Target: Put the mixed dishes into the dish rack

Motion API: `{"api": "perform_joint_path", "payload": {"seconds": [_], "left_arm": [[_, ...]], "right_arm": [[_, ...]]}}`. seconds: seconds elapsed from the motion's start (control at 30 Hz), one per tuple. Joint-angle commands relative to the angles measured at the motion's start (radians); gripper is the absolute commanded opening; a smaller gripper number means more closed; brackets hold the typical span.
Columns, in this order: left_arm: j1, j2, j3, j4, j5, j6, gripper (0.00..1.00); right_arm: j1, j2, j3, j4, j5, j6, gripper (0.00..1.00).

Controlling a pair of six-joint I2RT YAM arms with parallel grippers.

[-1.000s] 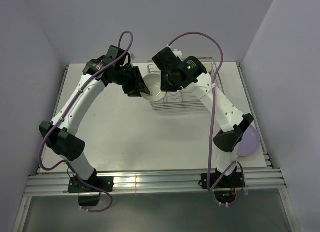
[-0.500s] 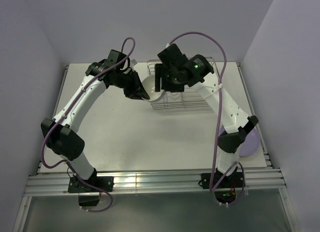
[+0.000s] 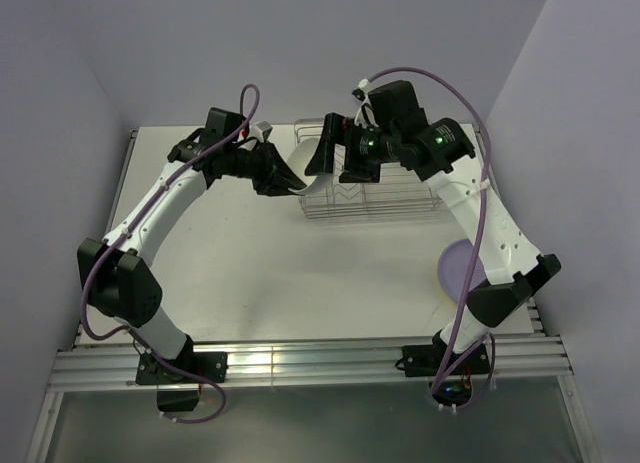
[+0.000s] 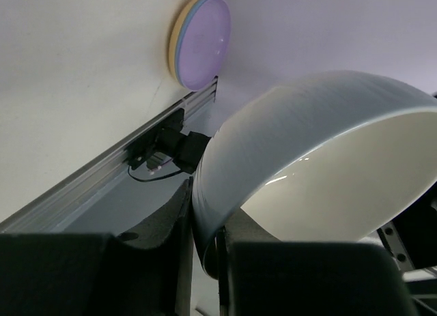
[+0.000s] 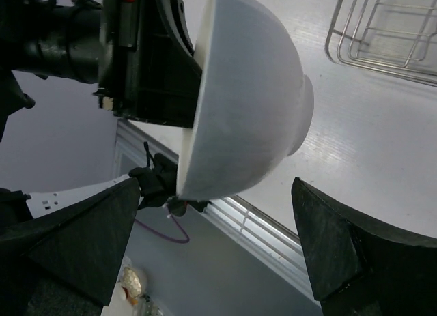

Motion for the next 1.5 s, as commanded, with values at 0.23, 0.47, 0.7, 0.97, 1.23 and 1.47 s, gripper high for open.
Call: {"api": "perform_joint_path", "payload": {"seconds": [0.23, 0.47, 0.7, 0.97, 1.23, 1.47], "left_arm": [[0.007, -0.115, -0.078, 0.224, 0.126, -0.138, 0.00], [0.007, -0.123, -0.108, 0.264, 0.141, -0.164, 0.00], [0.007, -0.124, -0.126, 0.268, 0.147, -0.173, 0.00], [0.000, -0.104, -0.129, 0.288, 0.143, -0.195, 0.00], [-0.021, -0.034, -0.106, 0.322, 0.115, -0.270, 0.08], [-0.023, 0.020, -0.097, 0.351, 0.123, -0.308, 0.38]], "right_arm": [[0.000, -0.007, -0.072, 0.152, -0.059, 0.009, 1.00], [0.000, -0.029, -0.149, 0.250, -0.070, 0.027, 0.94], [0.000, -0.093, -0.194, 0.353, -0.050, 0.046, 0.75], [-0.018, -0.116, -0.238, 0.381, -0.039, 0.052, 0.00], [-0.037, -0.115, -0.272, 0.376, 0.002, 0.057, 0.00], [-0.067, -0.127, -0.316, 0.404, -0.007, 0.060, 0.00]]}}
